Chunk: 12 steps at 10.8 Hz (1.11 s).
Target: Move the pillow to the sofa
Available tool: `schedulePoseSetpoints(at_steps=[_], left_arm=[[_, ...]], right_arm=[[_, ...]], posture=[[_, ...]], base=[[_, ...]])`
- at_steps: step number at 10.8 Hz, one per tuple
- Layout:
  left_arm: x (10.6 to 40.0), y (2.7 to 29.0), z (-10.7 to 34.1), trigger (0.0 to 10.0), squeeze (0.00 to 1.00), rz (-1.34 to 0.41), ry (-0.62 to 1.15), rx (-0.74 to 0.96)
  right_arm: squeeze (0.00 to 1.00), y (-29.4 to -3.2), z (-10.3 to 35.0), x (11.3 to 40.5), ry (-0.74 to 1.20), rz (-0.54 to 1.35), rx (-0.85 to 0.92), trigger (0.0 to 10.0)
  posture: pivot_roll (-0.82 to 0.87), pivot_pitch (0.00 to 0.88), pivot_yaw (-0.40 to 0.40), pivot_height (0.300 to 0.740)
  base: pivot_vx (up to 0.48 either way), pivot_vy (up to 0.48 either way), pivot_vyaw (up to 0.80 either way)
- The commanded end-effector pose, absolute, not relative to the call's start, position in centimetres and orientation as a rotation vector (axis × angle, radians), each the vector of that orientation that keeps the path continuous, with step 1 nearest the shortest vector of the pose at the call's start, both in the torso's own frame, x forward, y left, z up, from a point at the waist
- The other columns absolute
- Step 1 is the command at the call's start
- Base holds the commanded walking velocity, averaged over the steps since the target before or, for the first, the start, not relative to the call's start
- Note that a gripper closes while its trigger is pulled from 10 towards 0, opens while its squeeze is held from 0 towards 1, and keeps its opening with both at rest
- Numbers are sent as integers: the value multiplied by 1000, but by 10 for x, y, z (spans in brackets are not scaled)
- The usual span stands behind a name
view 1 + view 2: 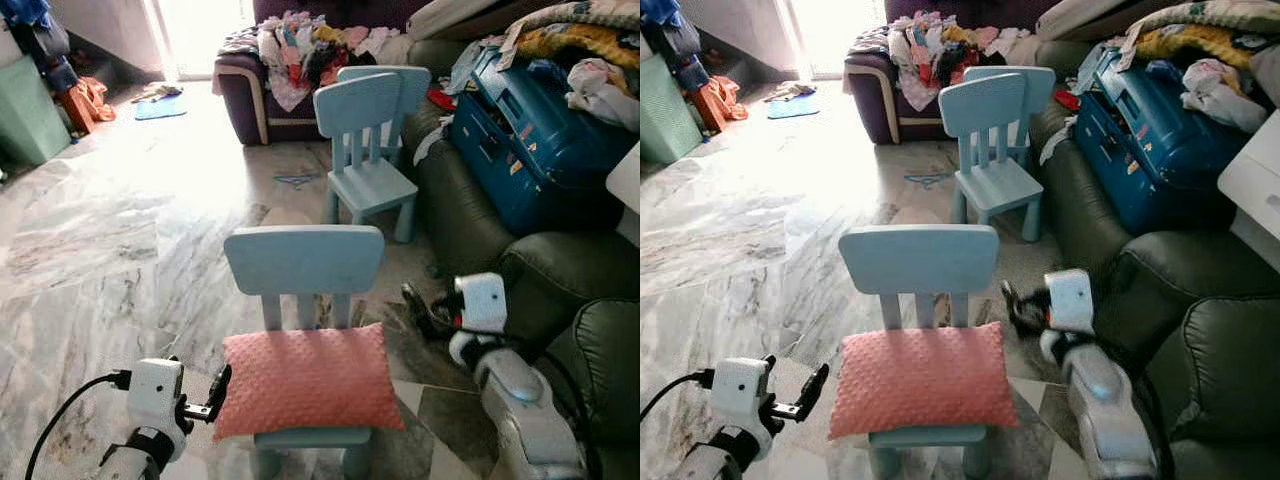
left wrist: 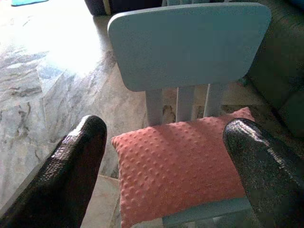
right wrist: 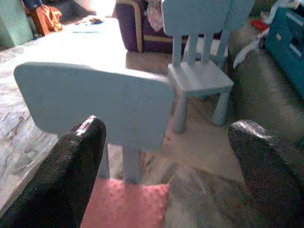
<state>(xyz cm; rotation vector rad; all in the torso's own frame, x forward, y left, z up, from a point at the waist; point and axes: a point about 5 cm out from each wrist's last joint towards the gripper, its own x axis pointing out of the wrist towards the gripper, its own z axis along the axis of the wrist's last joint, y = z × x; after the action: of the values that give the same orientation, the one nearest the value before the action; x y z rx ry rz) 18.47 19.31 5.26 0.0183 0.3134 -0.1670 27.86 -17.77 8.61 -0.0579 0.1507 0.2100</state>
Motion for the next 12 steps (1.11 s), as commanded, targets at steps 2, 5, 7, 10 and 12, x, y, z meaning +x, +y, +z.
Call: schedulePoseSetpoints(at_steps=[2,5,7,10,12], left_arm=[[187,191,51,10000,0,-148,316,15],[174,188,47,10000,0,-137,341,1],[173,188,47,10000,0,-132,345,2],[171,188,48,10000,0,-132,346,6],[170,188,49,10000,0,-135,349,7]], right_arm=[[0,-182,92,272,153,213,-68,10000],[0,-185,87,263,203,230,-87,10000],[0,-183,87,261,209,241,-84,10000],[0,-183,87,259,222,249,-84,10000],[0,-183,86,257,228,254,-84,10000]], posture=[[-190,109,26,740],[-179,135,21,740],[-176,140,20,740],[-176,147,19,696],[-175,153,22,661]], base=[[0,0,0],[0,0,0],[0,0,0],[0,0,0],[0,0,0]])
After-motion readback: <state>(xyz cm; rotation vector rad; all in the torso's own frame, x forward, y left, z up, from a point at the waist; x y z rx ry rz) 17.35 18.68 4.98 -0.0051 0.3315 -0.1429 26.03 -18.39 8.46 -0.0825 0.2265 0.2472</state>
